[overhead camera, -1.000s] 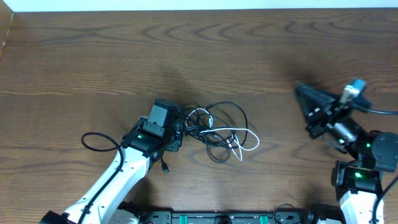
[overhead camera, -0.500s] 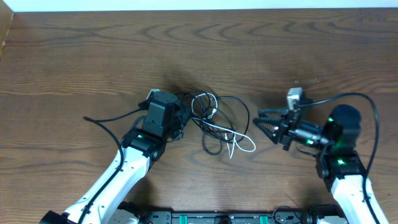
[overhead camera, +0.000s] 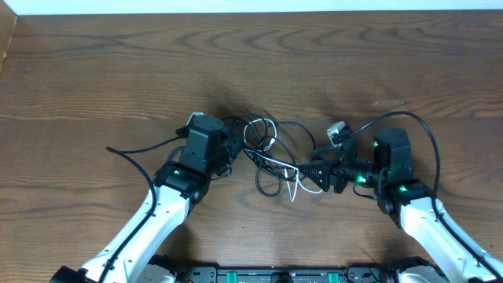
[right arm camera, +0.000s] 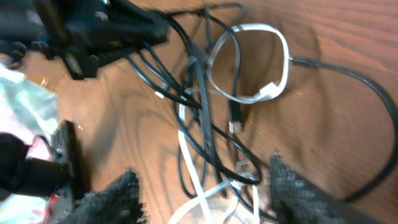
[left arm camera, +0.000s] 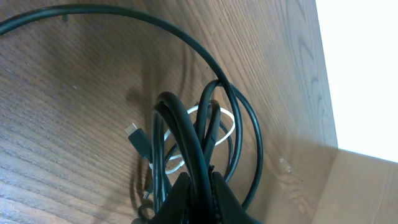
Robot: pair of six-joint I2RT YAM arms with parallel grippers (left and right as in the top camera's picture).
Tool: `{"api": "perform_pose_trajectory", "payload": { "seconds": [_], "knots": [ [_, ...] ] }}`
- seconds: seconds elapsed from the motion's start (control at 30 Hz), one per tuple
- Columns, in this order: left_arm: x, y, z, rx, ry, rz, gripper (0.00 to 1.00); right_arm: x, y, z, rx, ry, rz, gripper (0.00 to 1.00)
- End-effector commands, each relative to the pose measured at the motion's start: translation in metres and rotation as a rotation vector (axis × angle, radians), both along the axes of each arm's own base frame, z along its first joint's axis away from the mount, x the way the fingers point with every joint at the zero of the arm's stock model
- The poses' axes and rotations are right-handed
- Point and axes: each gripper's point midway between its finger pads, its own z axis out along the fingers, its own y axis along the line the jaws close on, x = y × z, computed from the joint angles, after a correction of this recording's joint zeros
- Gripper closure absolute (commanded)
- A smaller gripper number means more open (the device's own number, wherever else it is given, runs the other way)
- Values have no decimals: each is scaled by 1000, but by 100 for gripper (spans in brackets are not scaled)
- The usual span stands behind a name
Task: Untangle cables
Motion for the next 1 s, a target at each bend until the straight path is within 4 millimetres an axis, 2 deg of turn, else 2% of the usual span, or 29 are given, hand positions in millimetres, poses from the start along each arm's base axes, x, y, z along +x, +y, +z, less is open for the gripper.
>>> {"api": "perform_pose_trajectory", "payload": {
  "seconds": [0.0,0.13,0.33,0.5,0.6,0.67,0.83,0.9,0.97],
  "knots": [
    [5,-2,7,-14,-13,7,92,2,-1,-10,-36,13,-10,46],
    [5,-2,7,-13,-11,8,92,-4,-2,-20,-48,69,-5,45],
    [5,-2,7,-13,-11,8,92,-12,6,-19,-36,78,34,48],
    [5,-2,7,-12,-11,8,93,-20,13,-21,-44,86,64,60],
    [5,-2,7,-13,-11,8,92,-19,15,-31,-98,84,46,69],
    [5,-2,7,-13,-11,8,92,-15,13,-37,-140,77,20,79],
    [5,-2,7,-13,-11,8,92,-12,15,-35,-128,77,4,91],
    [5,-2,7,-12,-11,8,92,-11,16,-33,-120,81,-3,99],
    [5,-2,7,-12,-11,8,92,-10,16,-33,-117,80,-6,99]
  ]
}}
